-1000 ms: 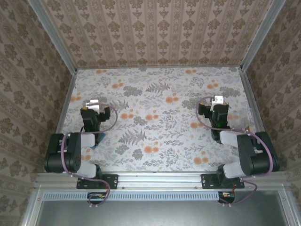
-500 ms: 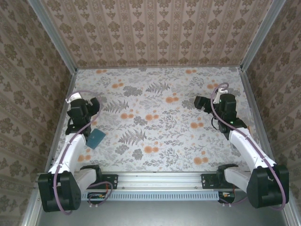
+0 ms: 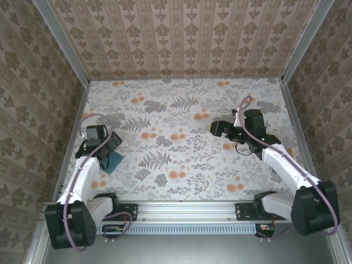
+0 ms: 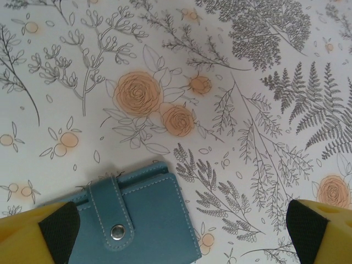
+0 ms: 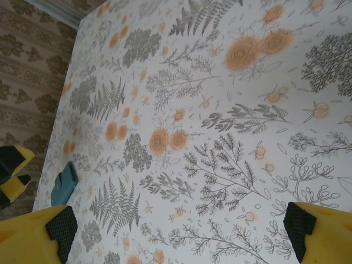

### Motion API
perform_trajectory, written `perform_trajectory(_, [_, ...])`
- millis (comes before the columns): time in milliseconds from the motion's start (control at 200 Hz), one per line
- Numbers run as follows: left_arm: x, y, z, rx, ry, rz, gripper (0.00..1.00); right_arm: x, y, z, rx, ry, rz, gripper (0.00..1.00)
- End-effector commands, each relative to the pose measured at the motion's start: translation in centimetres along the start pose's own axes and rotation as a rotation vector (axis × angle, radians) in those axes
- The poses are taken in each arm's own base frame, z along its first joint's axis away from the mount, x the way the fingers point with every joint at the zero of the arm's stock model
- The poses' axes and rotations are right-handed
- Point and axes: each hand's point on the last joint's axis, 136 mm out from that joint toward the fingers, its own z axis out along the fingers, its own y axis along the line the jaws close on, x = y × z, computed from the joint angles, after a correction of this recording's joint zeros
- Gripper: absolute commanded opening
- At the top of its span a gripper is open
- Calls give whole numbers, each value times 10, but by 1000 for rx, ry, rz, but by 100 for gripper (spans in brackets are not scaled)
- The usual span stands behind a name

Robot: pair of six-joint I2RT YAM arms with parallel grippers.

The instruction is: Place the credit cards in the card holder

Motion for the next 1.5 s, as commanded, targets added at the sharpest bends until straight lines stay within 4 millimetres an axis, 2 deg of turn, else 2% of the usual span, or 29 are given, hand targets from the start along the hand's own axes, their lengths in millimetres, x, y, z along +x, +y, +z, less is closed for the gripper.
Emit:
perform_trajectory(0, [11, 0, 10, 44, 63, -44, 100, 10, 8, 7, -15, 69, 16, 99])
perform_trajectory(215, [20, -17, 30, 103, 149, -34, 100, 24, 14, 22, -2, 122, 9, 100])
perform_trajectory(460, [37, -18, 50, 84, 258, -37, 100, 36, 10, 34, 33, 160, 34, 100])
perform_trajectory(640, [60, -34, 61, 127, 341, 14, 100, 41, 6, 37, 57, 175, 42, 100])
perform_trajectory(725, [70, -50, 61, 159, 372, 64, 100, 42, 3, 37, 70, 182, 46, 100])
perform_trajectory(890, [88, -91, 50, 269, 403, 175, 100, 43, -3, 36, 106, 184, 51, 99])
perform_trajectory(1000, [109, -122, 40, 335, 433, 316, 100, 46, -7, 37, 122, 191, 57, 98])
perform_trajectory(1100, [132, -148, 31, 403, 465, 454, 98, 47, -11, 36, 145, 194, 55, 92])
perform_trajectory(1170, [150, -170, 22, 488, 494, 538, 97, 47, -13, 35, 158, 193, 48, 84])
perform_trajectory(1210, [154, -181, 18, 528, 507, 565, 97, 46, -14, 34, 163, 192, 46, 82])
perform_trajectory(1240, [169, -194, 8, 579, 529, 624, 96, 46, -15, 34, 169, 193, 45, 80])
perform_trajectory(1365, [198, -229, -19, 714, 585, 776, 94, 44, -21, 31, 213, 184, 40, 76])
perform_trajectory(1440, [204, -245, -37, 784, 576, 825, 91, 42, -24, 29, 232, 174, 38, 75])
perform_trajectory(1495, [197, -252, -46, 806, 535, 829, 91, 40, -24, 28, 233, 167, 36, 72])
